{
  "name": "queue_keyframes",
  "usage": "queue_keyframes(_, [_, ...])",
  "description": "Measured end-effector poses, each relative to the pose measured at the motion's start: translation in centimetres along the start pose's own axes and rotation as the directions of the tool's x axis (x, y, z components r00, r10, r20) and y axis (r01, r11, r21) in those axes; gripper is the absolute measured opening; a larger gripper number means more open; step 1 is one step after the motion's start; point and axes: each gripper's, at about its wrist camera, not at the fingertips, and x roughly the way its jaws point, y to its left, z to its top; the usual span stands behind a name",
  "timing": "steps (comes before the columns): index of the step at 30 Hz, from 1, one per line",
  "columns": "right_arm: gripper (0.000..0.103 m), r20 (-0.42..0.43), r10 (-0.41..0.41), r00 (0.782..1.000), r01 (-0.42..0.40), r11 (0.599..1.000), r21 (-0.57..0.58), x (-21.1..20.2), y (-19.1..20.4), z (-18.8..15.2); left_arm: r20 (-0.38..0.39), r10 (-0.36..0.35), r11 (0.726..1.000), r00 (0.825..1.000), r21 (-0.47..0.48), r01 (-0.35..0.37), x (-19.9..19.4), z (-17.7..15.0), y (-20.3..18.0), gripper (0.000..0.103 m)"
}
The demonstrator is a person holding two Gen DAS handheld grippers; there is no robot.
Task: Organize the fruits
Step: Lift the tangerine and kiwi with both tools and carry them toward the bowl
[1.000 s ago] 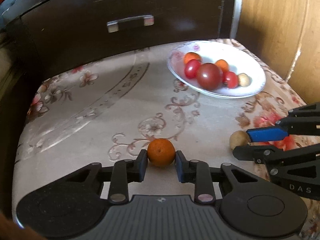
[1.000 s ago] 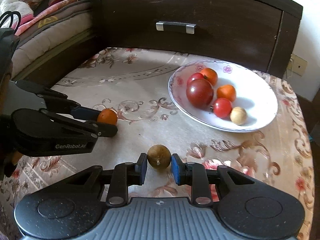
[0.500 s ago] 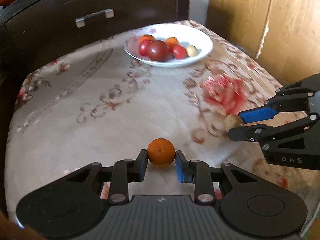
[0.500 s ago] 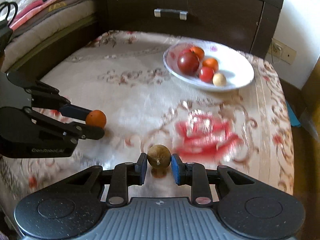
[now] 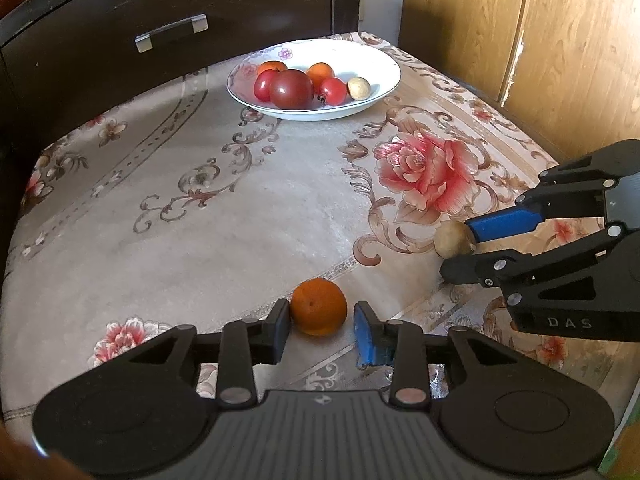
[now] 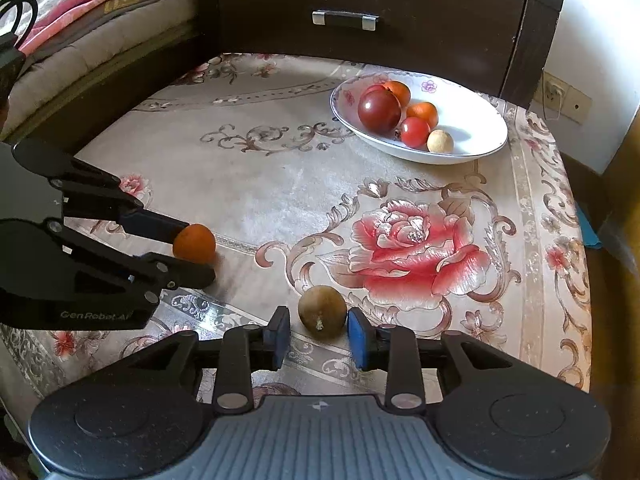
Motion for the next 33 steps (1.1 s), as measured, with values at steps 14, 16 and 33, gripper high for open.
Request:
queue_keyframes(14, [0.029, 0.004, -0.008, 1.000, 0.008, 1.000, 0.008, 0.5, -0.1, 0.1, 0.008, 0.012, 1.000, 1.000, -0.024, -0.012, 0.2, 0.0, -0.2, 0.048])
queue_keyframes(16, [0.029, 0.003, -0.014, 1.000, 0.014, 1.000, 0.002, 0.5, 0.0, 0.1, 0.011, 0.019, 1.000, 1.000, -0.023, -0.018, 0.2, 0.0, -0.3, 0.048])
queue_keyframes(33, [0.021, 0.006, -0.024, 1.000, 0.024, 1.000, -0.014, 0.6, 0.4, 0.4, 0.027, 0.021, 0.999, 0.999, 0.030, -0.022, 0.1, 0.7, -1.6, 0.038])
